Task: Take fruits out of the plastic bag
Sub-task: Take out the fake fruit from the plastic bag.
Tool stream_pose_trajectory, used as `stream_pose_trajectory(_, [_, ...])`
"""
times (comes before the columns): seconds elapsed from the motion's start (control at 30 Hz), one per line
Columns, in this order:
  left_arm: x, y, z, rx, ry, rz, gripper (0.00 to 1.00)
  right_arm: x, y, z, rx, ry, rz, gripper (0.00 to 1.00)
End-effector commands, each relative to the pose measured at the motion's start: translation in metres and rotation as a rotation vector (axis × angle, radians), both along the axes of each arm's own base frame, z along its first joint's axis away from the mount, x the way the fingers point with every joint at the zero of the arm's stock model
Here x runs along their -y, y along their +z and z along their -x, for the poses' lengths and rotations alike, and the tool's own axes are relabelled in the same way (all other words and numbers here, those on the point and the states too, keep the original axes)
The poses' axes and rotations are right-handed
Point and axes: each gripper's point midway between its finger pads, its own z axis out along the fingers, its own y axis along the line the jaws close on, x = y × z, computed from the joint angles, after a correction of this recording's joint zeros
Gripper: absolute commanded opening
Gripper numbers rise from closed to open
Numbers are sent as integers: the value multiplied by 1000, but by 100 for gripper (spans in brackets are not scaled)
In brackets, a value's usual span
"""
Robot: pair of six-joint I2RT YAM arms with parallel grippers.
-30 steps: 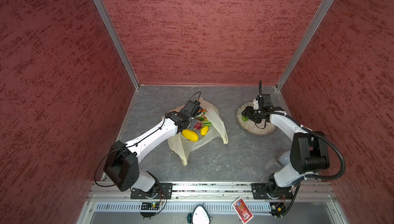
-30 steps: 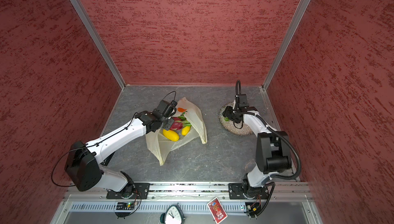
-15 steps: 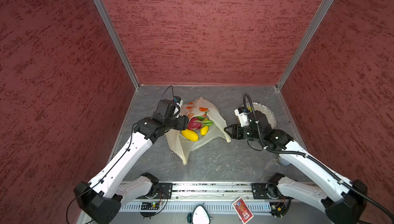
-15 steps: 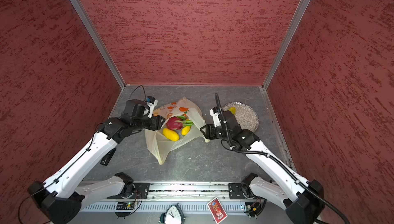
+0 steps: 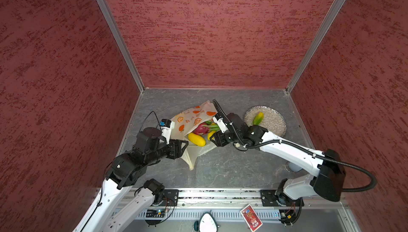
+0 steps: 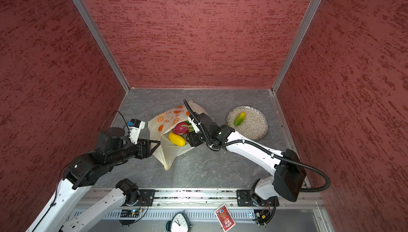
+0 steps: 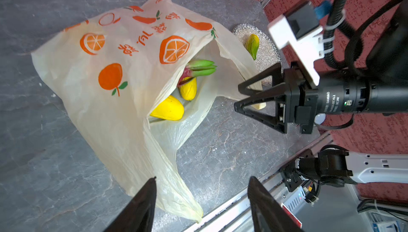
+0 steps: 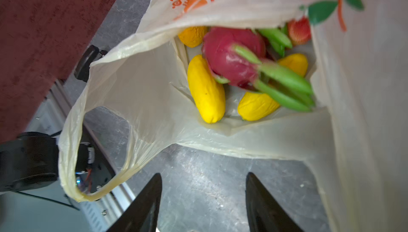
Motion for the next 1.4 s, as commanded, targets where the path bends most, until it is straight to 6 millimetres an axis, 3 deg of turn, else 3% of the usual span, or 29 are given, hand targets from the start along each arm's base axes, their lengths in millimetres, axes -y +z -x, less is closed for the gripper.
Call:
stream_pose_trajectory(0.0, [7, -13, 13, -68, -40, 18, 64, 5, 7, -7, 212, 207, 168, 62])
stream_pose_trajectory(0.13, [7, -3, 14, -10, -46, 31, 64, 4, 13, 14, 507, 533, 193, 62])
stream_pose_trajectory(0.2, [4, 0, 13, 22, -38, 25, 64, 8, 23, 10, 656, 563, 205, 77])
stream_pose_trajectory(0.27, [2, -2, 12, 27, -29, 20, 65, 8, 25, 7, 721, 625, 240, 80])
stream_pose_trajectory(0.37, [2, -5, 11, 21, -25, 16, 65, 8, 1, 2, 696, 772, 368, 76])
stream_pose_trajectory(0.5, [2, -5, 10, 26, -23, 34, 65, 9, -34, -22, 641, 839, 526, 68])
stream_pose_trajectory(0.8, [1, -5, 10, 27, -18, 43, 64, 2, -53, -86, 561, 703, 652, 67])
stream_pose_trajectory(1.03, [0, -8, 7, 15, -4, 37, 63, 3, -75, -107, 515, 652, 705, 68])
stream_pose_trajectory(1.37, [-1, -8, 6, 11, -1, 42, 62, -2, -93, -117, 482, 641, 710, 64])
